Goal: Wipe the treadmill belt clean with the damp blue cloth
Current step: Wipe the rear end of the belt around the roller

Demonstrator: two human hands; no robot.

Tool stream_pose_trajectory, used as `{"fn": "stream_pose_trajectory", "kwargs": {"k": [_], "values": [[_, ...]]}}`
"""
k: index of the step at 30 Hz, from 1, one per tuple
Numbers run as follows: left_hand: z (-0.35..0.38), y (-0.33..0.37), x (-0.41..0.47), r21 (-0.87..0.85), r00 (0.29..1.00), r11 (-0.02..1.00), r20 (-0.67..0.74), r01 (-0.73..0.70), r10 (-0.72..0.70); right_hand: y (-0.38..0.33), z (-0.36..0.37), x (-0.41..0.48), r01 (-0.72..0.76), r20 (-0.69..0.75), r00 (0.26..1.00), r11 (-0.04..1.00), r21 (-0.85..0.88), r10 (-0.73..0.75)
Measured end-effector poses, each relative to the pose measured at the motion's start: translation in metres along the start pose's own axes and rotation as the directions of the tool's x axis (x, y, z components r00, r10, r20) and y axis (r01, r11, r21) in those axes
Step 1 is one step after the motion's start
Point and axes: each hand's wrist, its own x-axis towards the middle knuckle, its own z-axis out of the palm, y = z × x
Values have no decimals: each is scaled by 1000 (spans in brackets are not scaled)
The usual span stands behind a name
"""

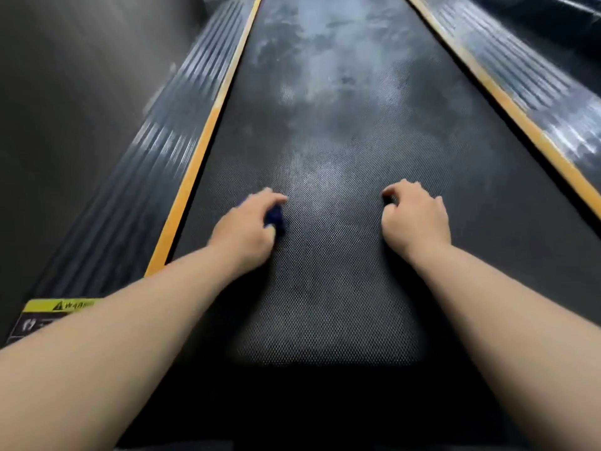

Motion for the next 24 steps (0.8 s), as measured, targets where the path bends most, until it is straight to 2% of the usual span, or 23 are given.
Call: {"fn": "stream_pose_trajectory", "kwargs": {"k": [1,3,4,5,6,8,9,10,11,12,14,16,17,18,20,21,22,24], "values": [[3,5,-20,-37,991,993,58,-116,118,0,0,0,0,-1,1000,1000,-1,0],[1,8,-52,-111,929,947,191,-300,317,0,-3,1,1,6,1000,1000,13,-1],[-2,0,-52,-112,891,924,245,-366,382,0,-5,0,3,15,1000,1000,26,-3],[-4,-7,-43,-80,880,920,269,-384,391,1,-7,-1,10,23,1000,999,44,-11],[-4,-11,-30,-35,907,940,251,-340,338,2,-10,-2,17,27,999,998,57,-19],[-1,-8,-2,32,980,989,142,-146,140,4,-14,-6,16,29,999,999,49,-17],[3,1,4,39,994,997,81,-73,70,7,-16,-9,17,24,1000,999,36,-18],[8,13,3,24,997,998,44,-58,57,10,-19,-12,20,20,1000,999,26,-20],[15,26,-6,-9,994,995,54,-95,96,14,-22,-17,23,18,1000,1000,15,-23],[23,40,-22,-58,976,980,100,-188,193,17,-26,-21,21,14,1000,1000,2,-21],[33,60,-58,-184,887,901,183,-393,424,27,-36,-29,8,-3,1000,999,-35,-8],[33,59,-57,-224,820,845,218,-485,529,41,-47,-36,-6,-5,1000,996,-93,5],[30,55,-42,-198,832,858,219,-473,509,48,-51,-39,-17,-8,1000,994,-107,17],[28,48,-23,-160,876,895,191,-417,443,57,-56,-42,-36,-14,999,993,-113,35],[25,38,11,-76,968,970,78,-232,238,75,-62,-50,-76,-32,997,990,-121,72],[27,38,16,-48,984,983,31,-176,177,83,-63,-53,-89,-45,995,989,-122,84],[31,43,12,-39,984,984,13,-176,177,89,-64,-55,-97,-59,994,988,-118,91],[40,62,-20,-65,949,956,125,-285,291,98,-63,-60,-100,-74,993,988,-121,91]]}}
